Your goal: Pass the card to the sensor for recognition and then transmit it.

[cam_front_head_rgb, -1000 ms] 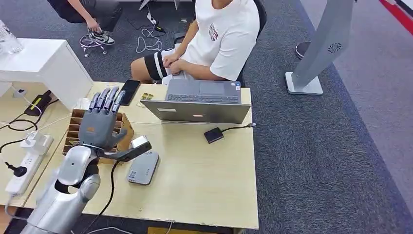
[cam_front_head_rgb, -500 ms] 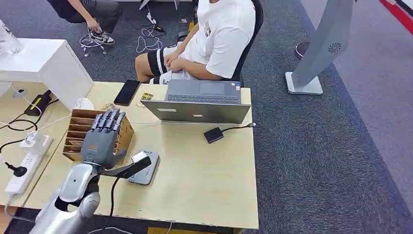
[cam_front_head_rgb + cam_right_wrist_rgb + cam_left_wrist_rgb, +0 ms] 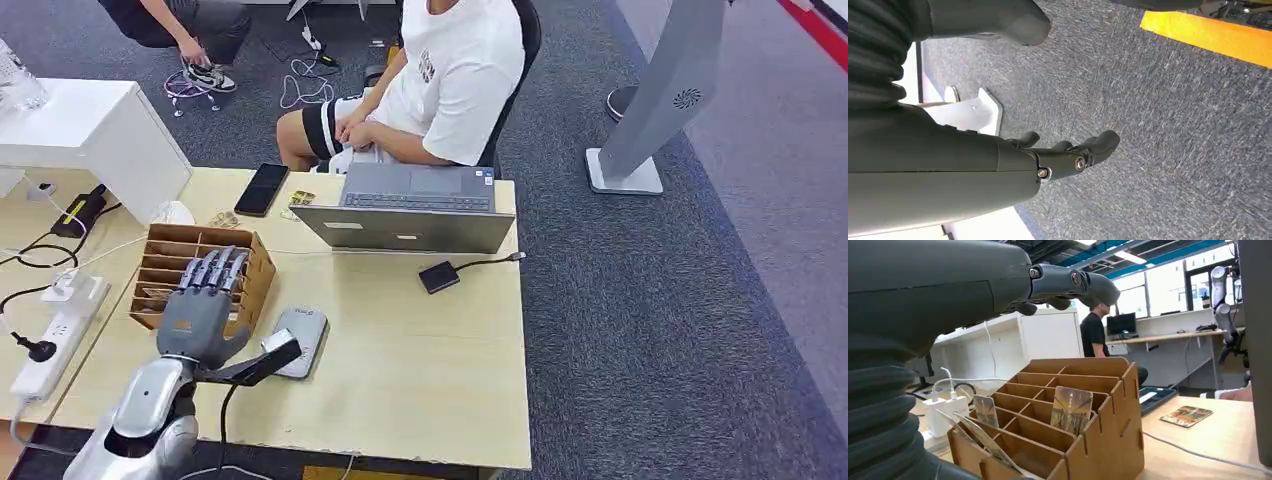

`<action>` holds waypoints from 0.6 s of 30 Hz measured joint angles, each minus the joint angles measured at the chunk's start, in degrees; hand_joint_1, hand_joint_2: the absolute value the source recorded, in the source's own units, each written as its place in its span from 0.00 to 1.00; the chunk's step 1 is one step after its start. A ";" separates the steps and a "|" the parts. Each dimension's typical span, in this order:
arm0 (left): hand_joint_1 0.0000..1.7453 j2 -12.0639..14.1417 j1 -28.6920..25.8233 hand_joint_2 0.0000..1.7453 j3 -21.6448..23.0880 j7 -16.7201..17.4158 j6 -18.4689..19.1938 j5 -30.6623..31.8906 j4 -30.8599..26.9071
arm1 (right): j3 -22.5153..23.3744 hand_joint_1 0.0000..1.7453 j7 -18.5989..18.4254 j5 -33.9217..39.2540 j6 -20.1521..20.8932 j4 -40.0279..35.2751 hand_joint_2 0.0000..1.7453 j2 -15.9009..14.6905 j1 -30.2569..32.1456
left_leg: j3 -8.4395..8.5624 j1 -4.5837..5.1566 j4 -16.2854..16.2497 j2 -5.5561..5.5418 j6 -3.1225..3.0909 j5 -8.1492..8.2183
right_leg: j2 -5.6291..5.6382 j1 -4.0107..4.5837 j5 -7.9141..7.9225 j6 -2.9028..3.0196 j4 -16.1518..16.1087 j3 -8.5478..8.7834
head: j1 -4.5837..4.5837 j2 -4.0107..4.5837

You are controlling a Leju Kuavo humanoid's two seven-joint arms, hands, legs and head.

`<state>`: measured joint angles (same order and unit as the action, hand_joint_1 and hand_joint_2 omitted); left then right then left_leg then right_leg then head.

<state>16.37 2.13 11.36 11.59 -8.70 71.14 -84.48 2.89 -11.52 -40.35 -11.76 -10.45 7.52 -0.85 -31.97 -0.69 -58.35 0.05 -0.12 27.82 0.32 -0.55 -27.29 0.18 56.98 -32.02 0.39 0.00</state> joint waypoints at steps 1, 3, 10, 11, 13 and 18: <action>0.00 -0.04 -0.02 1.00 -0.33 0.37 -0.07 0.18 0.02 | 0.00 0.00 0.13 -0.02 0.00 0.00 1.00 0.02 0.00 | 0.00 0.00 0.00 0.00 0.00 0.00 | 0.00 0.00 0.00 0.00 0.00 0.00 | 0.00 0.00; 0.00 -0.07 -0.03 1.00 -0.96 0.78 -0.26 0.57 0.09 | 0.02 0.00 0.20 -0.24 0.02 0.00 1.00 0.02 0.00 | 0.00 0.00 0.00 0.00 0.00 0.00 | 0.00 0.00 0.00 0.00 0.00 0.00 | 0.00 0.00; 0.00 -0.11 -0.15 1.00 -3.65 1.29 -0.48 0.90 0.70 | 0.02 0.00 -0.04 -0.90 0.07 0.00 1.00 0.07 -0.01 | -0.01 -0.01 0.00 0.00 0.00 0.00 | 0.00 0.00 -0.01 0.00 0.00 0.00 | 0.00 0.00; 0.00 -0.11 -0.21 1.00 -3.91 1.29 -0.48 0.92 0.77 | 0.02 0.00 -0.04 -0.90 0.07 0.00 1.00 0.07 -0.01 | -0.01 -0.01 0.00 0.00 0.00 0.00 | 0.00 0.00 -0.01 0.00 0.00 -0.01 | 0.00 0.00; 0.00 -0.11 -0.31 1.00 -4.31 1.40 -0.48 0.92 0.79 | 0.02 0.00 -0.04 -0.90 0.07 0.00 1.00 0.07 -0.01 | -0.01 -0.01 0.00 0.00 0.00 0.00 | 0.00 0.00 0.00 0.00 0.00 -0.01 | 0.00 0.00; 0.00 -0.22 -0.28 1.00 -6.12 1.64 -0.50 0.52 1.29 | 0.02 0.00 -0.22 -1.24 0.28 0.00 1.00 0.07 -0.01 | 0.00 -0.01 0.00 0.00 0.00 0.00 | 0.00 0.00 0.00 0.00 0.00 -0.01 | 0.00 0.00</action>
<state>16.15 1.85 5.25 13.22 -9.20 71.67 -83.19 2.91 -11.74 -41.59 -11.48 -10.45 7.58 -0.85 -31.97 -0.70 -58.34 0.05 -0.12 27.82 0.33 -0.55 -27.29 0.18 56.98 -32.04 0.39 0.00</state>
